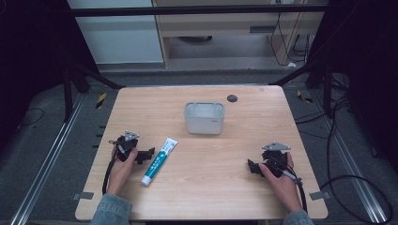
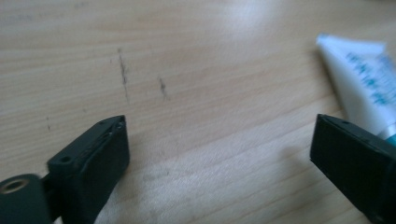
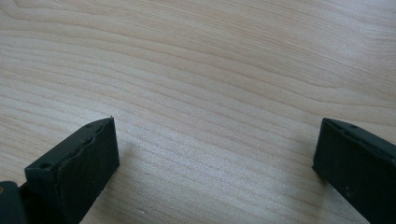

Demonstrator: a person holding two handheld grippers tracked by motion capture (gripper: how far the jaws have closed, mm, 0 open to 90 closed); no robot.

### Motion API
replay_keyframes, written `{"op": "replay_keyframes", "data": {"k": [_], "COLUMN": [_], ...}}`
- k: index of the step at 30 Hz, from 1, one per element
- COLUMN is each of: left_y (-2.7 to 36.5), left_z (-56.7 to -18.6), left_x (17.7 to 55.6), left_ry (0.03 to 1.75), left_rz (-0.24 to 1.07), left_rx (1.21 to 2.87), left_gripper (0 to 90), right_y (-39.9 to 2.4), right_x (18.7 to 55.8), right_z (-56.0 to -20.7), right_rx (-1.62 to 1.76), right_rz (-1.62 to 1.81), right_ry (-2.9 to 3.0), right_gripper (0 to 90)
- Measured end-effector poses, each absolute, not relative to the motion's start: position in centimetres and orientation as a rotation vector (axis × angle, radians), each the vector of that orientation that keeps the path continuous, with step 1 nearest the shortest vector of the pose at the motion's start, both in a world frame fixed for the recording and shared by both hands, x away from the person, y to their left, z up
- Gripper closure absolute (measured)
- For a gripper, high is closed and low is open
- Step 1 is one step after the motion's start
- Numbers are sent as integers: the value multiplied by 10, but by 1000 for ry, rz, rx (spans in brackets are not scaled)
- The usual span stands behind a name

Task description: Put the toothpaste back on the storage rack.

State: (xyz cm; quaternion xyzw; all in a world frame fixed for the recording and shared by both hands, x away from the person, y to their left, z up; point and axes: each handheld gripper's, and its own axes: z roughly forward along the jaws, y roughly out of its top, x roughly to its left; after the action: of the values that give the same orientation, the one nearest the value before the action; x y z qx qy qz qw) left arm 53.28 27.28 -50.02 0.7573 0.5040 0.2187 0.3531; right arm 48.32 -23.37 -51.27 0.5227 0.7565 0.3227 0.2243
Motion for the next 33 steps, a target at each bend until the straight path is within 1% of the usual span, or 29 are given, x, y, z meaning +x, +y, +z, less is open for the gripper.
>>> {"op": "replay_keyframes", "data": {"k": [1, 2, 3, 5, 10, 12, 15, 19, 22, 28, 33], "left_y": [273, 273, 272, 271, 268, 264, 262, 259, 258, 248, 239], "left_z": [-496, -496, -490, -484, -472, -466, -461, -451, -447, -438, -428], "left_x": [531, 531, 529, 525, 520, 517, 515, 506, 504, 498, 493], "left_ry": [1298, 1298, 1290, 1276, 1265, 1251, 1227, 1217, 1213, 1193, 1184], "left_rz": [607, 607, 660, 688, 644, 582, 566, 527, 536, 528, 552], "left_rx": [1953, 1953, 1955, 1963, 1991, 2028, 2029, 2013, 2012, 2060, 2076], "left_gripper": [25, 34, 34, 30, 32, 41, 42, 83, 94, 88, 86], "right_y": [-234, -234, -234, -234, -234, -234, -234, -234, -234, -234, -234], "right_x": [483, 483, 483, 483, 483, 483, 483, 483, 483, 483, 483], "right_z": [-513, -513, -513, -513, -513, -513, -513, -513, -513, -513, -513], "right_rx": [1443, 1443, 1443, 1443, 1443, 1443, 1443, 1443, 1443, 1443, 1443], "right_rz": [891, 891, 891, 891, 891, 891, 891, 890, 891, 890, 891], "right_ry": [2086, 2086, 2087, 2086, 2087, 2087, 2087, 2086, 2086, 2086, 2086], "right_gripper": [4, 4, 5, 5, 4, 4, 4, 4, 4, 4, 4]}}
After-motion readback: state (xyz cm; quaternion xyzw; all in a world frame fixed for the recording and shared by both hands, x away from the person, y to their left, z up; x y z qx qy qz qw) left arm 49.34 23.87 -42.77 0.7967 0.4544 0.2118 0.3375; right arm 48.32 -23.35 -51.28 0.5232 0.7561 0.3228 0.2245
